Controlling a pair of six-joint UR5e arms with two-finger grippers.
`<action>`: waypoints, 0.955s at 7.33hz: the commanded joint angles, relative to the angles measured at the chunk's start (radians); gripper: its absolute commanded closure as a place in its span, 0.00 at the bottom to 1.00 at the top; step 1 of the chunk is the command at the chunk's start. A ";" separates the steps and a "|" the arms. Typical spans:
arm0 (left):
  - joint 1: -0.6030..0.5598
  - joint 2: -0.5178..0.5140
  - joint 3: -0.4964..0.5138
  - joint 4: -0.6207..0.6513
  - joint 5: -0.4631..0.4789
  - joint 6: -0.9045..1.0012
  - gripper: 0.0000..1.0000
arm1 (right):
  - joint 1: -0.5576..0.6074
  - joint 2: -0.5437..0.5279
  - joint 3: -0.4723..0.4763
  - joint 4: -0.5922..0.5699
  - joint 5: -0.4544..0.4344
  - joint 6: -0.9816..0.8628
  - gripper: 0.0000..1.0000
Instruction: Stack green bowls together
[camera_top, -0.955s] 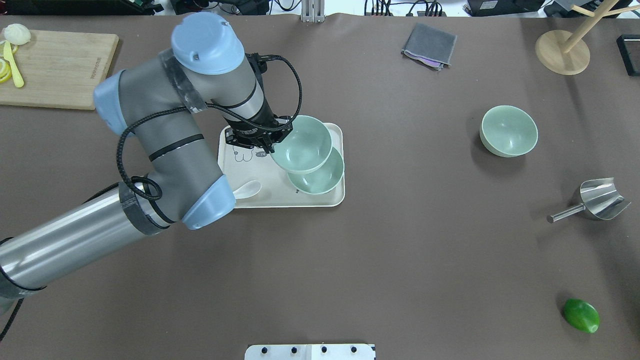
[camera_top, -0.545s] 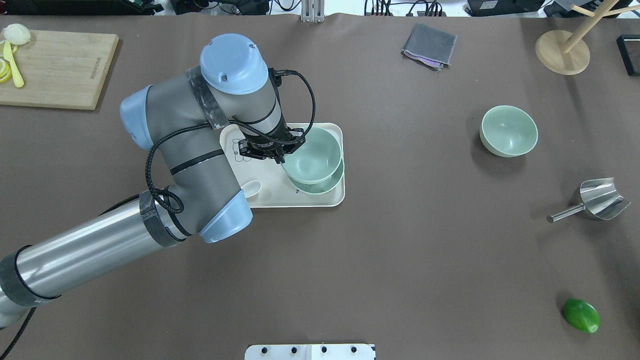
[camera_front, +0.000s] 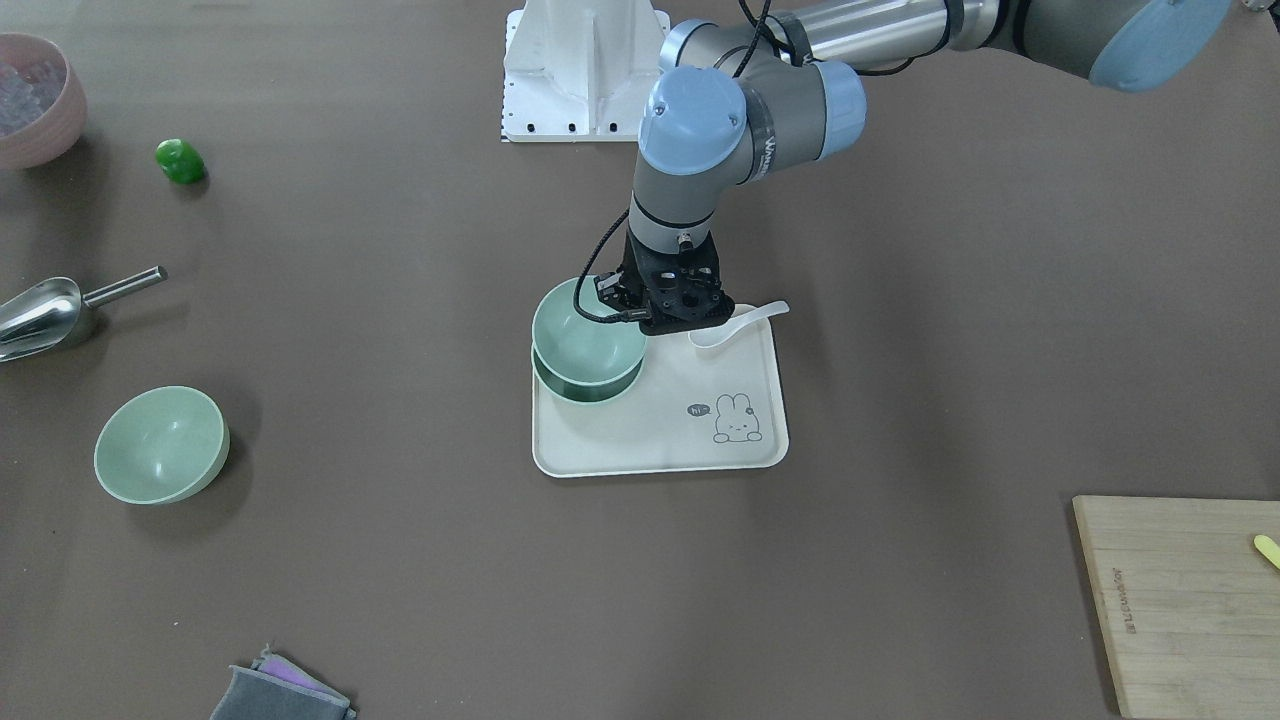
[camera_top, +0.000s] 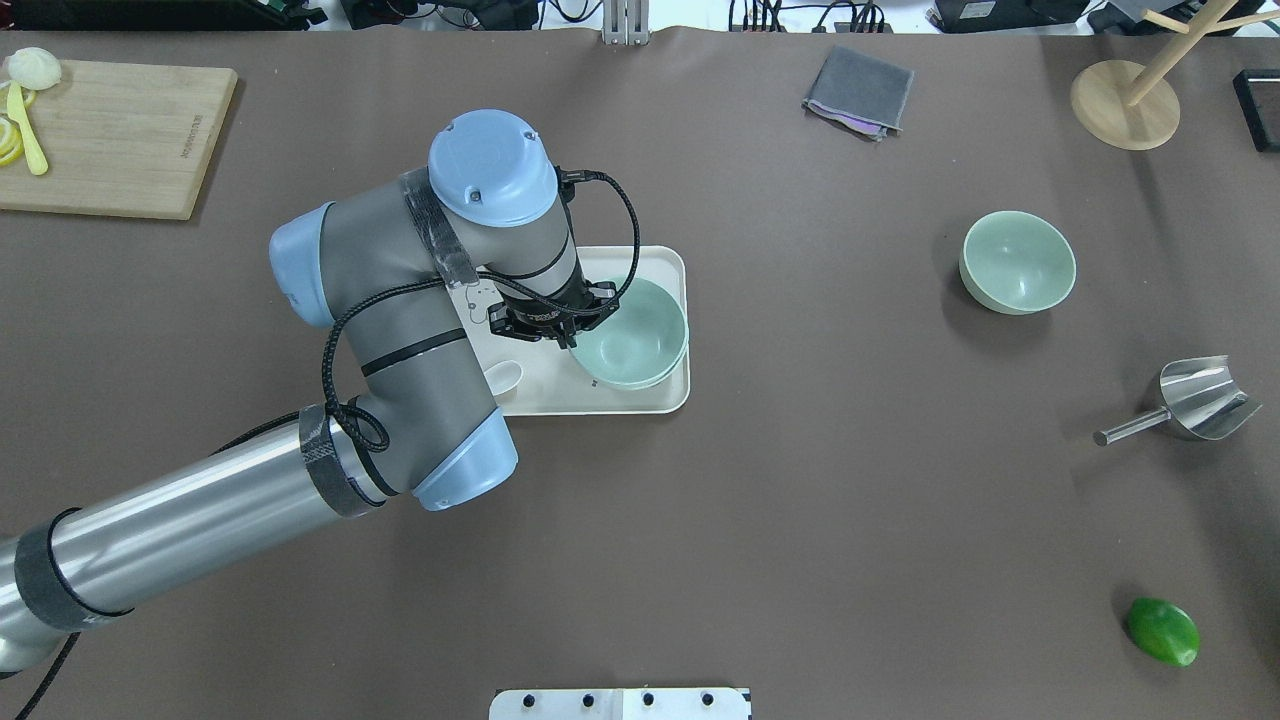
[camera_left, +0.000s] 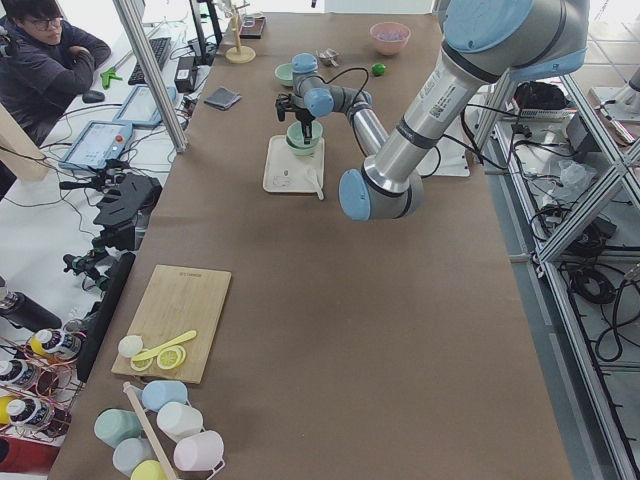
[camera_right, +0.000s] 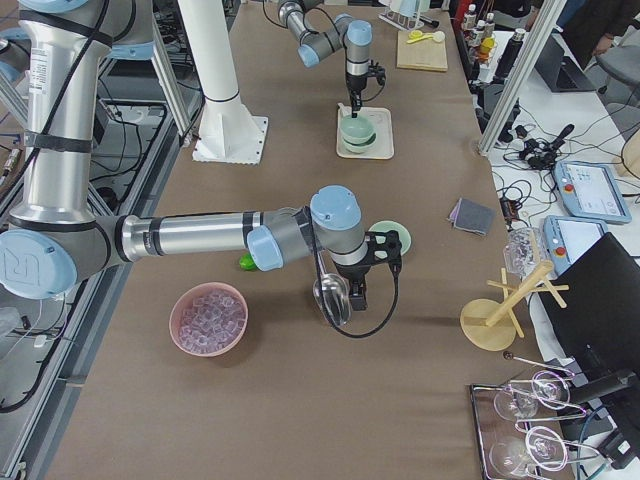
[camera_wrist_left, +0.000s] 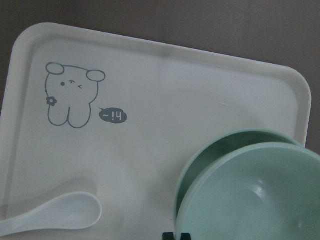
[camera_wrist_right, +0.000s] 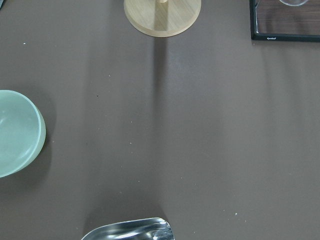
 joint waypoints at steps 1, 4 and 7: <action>0.001 0.000 0.009 -0.010 0.000 -0.001 1.00 | 0.000 -0.001 0.000 0.000 0.000 0.000 0.00; -0.001 0.000 0.061 -0.119 0.025 -0.004 1.00 | 0.000 -0.001 0.000 0.000 0.000 0.000 0.00; -0.005 0.005 0.052 -0.119 0.026 0.005 0.02 | 0.000 -0.001 -0.002 0.000 0.000 0.001 0.00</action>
